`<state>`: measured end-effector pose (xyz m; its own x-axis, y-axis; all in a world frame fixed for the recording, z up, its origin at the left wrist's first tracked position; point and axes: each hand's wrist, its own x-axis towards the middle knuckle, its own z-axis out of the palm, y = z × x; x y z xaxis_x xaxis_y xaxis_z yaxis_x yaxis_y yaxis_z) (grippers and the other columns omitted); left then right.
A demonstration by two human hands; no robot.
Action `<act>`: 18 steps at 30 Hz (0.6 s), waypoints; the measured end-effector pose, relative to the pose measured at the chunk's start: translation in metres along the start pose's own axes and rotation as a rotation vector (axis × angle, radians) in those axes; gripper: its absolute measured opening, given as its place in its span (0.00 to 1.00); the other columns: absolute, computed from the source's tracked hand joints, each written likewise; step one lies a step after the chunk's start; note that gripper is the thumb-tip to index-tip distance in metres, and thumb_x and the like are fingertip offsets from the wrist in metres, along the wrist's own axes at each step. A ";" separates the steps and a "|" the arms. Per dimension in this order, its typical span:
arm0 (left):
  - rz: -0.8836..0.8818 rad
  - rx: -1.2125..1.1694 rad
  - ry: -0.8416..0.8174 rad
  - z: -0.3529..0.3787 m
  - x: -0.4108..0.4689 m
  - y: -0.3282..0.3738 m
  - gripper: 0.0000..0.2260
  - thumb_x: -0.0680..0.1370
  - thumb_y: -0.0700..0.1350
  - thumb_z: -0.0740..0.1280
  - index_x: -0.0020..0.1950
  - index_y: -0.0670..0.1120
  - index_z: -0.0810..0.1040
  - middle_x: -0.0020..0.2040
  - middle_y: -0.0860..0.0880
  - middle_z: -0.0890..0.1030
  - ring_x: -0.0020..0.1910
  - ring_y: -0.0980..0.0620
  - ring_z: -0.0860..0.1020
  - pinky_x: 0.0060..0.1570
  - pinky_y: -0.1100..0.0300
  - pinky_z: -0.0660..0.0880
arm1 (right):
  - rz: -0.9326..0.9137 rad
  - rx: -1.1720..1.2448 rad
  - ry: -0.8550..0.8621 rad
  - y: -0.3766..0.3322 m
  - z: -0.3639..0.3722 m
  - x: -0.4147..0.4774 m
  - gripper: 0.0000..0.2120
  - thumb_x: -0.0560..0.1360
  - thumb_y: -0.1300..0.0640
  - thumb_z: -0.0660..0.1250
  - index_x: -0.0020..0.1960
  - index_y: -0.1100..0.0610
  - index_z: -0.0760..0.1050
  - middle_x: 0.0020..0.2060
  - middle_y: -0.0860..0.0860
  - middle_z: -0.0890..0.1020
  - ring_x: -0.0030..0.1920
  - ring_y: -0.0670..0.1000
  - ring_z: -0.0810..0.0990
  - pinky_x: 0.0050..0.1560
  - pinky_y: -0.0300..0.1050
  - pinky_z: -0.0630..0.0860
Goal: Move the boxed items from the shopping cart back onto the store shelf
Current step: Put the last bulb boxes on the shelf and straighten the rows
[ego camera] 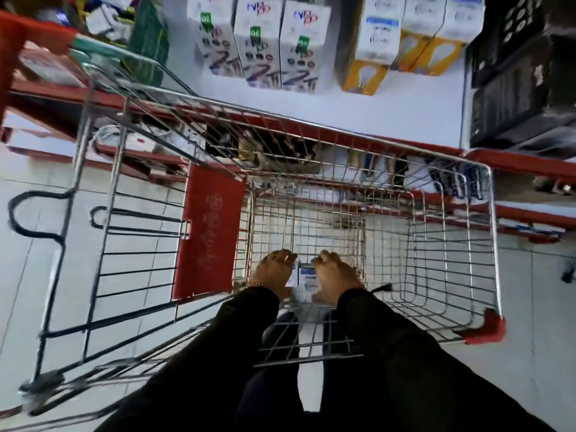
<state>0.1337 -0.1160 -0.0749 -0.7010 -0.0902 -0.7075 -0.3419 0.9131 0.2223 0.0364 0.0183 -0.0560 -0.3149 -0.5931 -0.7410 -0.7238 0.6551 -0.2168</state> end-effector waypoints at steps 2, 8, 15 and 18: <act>-0.027 -0.032 -0.012 0.008 0.004 0.004 0.35 0.72 0.47 0.73 0.76 0.45 0.62 0.75 0.45 0.65 0.71 0.43 0.69 0.70 0.50 0.70 | -0.003 -0.006 -0.005 0.001 0.005 0.005 0.23 0.76 0.55 0.67 0.69 0.61 0.70 0.70 0.58 0.68 0.69 0.60 0.68 0.60 0.54 0.75; -0.079 -0.106 0.039 0.013 0.011 0.010 0.28 0.72 0.43 0.74 0.70 0.45 0.67 0.68 0.46 0.68 0.63 0.44 0.75 0.57 0.50 0.79 | -0.088 0.015 0.068 0.011 0.013 0.015 0.31 0.70 0.56 0.73 0.69 0.58 0.65 0.65 0.57 0.71 0.64 0.58 0.72 0.52 0.51 0.76; -0.067 -0.122 0.170 -0.042 -0.013 0.023 0.28 0.72 0.42 0.72 0.71 0.47 0.68 0.67 0.47 0.65 0.62 0.44 0.74 0.55 0.51 0.81 | -0.082 0.107 0.212 0.026 -0.029 -0.025 0.31 0.69 0.51 0.73 0.68 0.57 0.67 0.65 0.55 0.69 0.66 0.56 0.68 0.57 0.50 0.76; -0.040 -0.139 0.273 -0.079 -0.031 0.038 0.26 0.72 0.43 0.69 0.70 0.47 0.68 0.67 0.47 0.69 0.60 0.43 0.77 0.54 0.50 0.81 | -0.070 0.148 0.268 0.033 -0.059 -0.052 0.34 0.69 0.49 0.72 0.71 0.56 0.66 0.67 0.55 0.67 0.68 0.56 0.68 0.62 0.50 0.75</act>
<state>0.0928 -0.1096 0.0080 -0.8208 -0.2457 -0.5157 -0.4420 0.8450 0.3010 -0.0069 0.0430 0.0125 -0.4325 -0.7287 -0.5310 -0.6586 0.6575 -0.3659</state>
